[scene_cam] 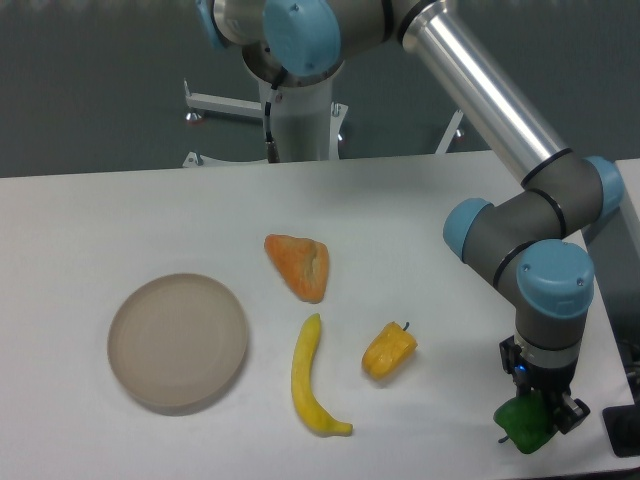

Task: Place the green pepper on the plate
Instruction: 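Lift the held green pepper up with the gripper, then carry the green pepper over the banana to above the beige plate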

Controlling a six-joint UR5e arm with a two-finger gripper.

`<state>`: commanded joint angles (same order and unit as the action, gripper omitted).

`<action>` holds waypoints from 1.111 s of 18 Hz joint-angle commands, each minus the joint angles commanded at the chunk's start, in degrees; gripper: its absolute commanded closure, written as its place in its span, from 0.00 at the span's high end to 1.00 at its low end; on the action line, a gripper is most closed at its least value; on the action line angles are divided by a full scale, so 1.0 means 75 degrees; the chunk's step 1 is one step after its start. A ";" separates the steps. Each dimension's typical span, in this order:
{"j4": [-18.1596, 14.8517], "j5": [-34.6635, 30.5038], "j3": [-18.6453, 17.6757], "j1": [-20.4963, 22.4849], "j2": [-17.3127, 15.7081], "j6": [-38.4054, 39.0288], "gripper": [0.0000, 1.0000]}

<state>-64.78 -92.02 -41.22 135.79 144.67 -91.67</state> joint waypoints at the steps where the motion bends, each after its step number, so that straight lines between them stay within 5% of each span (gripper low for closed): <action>1: 0.0000 0.0000 -0.0012 -0.0012 0.0000 0.0012 0.30; 12: -0.0023 -0.0012 -0.0058 -0.0047 -0.0082 0.0035 0.30; 15: -0.0514 0.0035 -0.0199 -0.0175 -0.0304 0.0514 0.29; 17: -0.0842 0.0070 -0.0583 -0.0223 -0.0712 0.0959 0.29; 20: -0.0891 0.0327 -0.2047 -0.0538 -0.1919 0.2352 0.29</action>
<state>-71.46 -89.57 -56.57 131.75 130.28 -74.04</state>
